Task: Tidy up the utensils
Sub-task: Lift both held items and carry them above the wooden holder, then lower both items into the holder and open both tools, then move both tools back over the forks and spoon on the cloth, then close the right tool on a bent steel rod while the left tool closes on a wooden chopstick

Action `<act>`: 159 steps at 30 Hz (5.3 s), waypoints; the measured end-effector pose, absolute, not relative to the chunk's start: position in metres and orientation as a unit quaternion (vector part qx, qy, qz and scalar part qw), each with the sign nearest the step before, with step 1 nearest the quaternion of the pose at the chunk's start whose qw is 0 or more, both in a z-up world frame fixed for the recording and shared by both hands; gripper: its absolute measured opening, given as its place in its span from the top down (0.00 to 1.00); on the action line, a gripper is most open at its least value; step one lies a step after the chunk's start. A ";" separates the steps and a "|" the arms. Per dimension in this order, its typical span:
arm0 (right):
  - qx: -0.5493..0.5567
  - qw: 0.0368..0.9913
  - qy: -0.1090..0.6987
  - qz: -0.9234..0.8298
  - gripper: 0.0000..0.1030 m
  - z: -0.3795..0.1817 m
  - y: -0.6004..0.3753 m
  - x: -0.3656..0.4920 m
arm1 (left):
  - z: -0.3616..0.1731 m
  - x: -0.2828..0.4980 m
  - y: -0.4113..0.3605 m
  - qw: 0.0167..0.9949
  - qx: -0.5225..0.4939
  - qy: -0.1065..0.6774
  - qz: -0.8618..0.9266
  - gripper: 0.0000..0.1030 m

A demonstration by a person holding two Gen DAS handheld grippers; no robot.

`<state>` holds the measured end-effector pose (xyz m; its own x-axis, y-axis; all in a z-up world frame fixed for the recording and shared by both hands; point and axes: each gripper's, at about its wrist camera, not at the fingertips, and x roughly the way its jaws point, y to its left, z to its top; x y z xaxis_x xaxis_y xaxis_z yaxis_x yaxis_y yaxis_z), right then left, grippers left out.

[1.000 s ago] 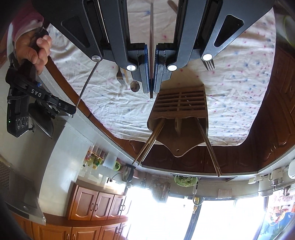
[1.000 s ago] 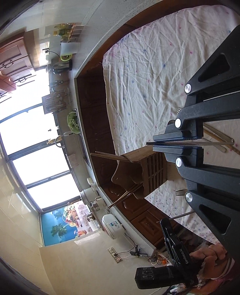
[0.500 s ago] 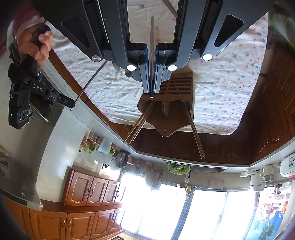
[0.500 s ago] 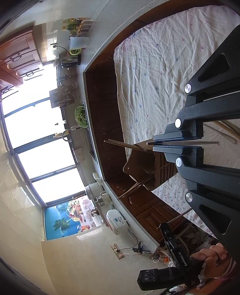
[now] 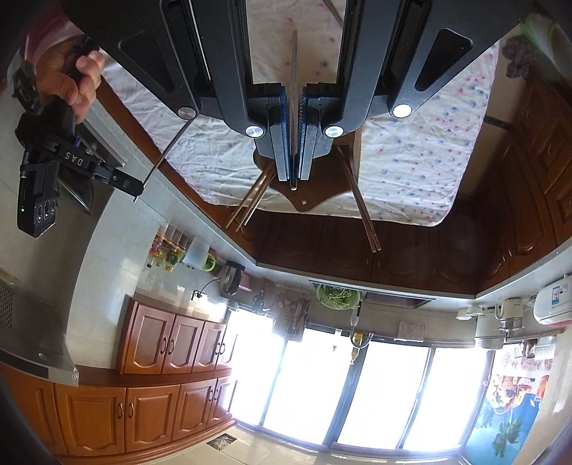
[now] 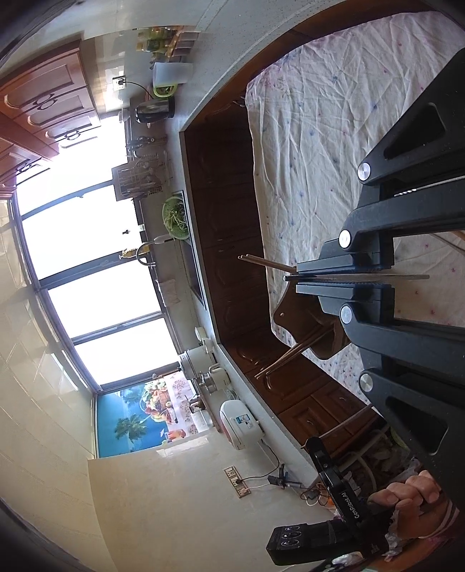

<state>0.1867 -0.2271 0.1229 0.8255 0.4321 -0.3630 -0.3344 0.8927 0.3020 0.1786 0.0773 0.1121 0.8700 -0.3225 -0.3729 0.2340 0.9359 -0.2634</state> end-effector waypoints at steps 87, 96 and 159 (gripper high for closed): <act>0.203 0.933 0.252 0.159 0.13 0.062 -0.259 0.226 | 0.052 0.223 0.090 0.960 -0.129 0.248 -0.012 0.14; 0.207 0.930 0.279 0.121 0.12 0.030 -0.294 0.190 | 0.025 0.209 0.070 0.949 -0.126 0.286 -0.034 0.14; 0.244 0.891 0.376 0.077 0.98 -0.052 -0.368 0.179 | -0.089 0.271 -0.176 0.853 0.111 0.469 -0.199 0.85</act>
<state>0.1788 -0.3679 -0.0522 0.7053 0.3200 -0.6326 0.0470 0.8692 0.4922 0.2705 -0.1760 -0.0887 0.4810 -0.2361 -0.8443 0.4448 0.8956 0.0030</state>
